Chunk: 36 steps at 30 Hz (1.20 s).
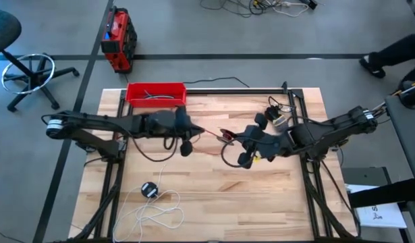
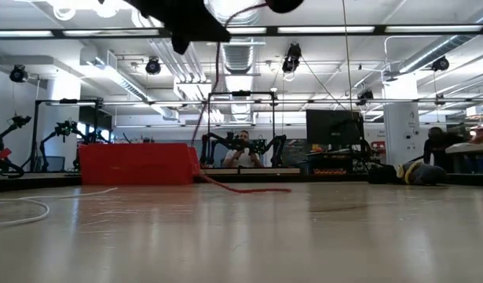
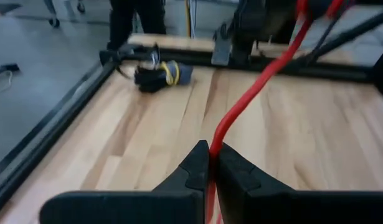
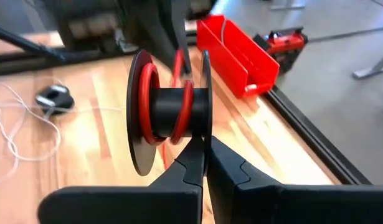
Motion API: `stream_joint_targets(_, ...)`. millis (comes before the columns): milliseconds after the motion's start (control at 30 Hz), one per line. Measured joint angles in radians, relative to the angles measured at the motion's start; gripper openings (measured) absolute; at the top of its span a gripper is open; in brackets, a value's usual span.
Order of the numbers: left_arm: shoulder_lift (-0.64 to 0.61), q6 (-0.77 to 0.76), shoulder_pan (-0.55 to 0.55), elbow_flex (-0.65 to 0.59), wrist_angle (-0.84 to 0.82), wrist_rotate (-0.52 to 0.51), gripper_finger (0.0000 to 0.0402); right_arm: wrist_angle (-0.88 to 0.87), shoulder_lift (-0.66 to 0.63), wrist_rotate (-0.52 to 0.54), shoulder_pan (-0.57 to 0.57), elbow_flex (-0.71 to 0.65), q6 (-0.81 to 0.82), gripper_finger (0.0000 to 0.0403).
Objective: Coil cords
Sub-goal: Coil the red wire onto the black spool
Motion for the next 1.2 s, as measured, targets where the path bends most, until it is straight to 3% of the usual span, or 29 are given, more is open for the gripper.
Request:
stream_joint_targets(167,-0.061,-0.104,0.001,0.000,0.018,0.052,0.0008,-0.017,0.051,0.006,-0.002,-0.002,0.011,0.0000)
stream_joint_targets(467,-0.005,-0.263,-0.007,0.000,0.269,0.300,0.0009,0.104,0.151,0.070,-0.056,-0.002,0.012,0.0000)
stream_joint_targets(1200,0.183,-0.245,-0.008,0.000,0.457,0.265,0.0027,0.340,0.158,0.098,-0.121,-0.005,0.003,0.0000)
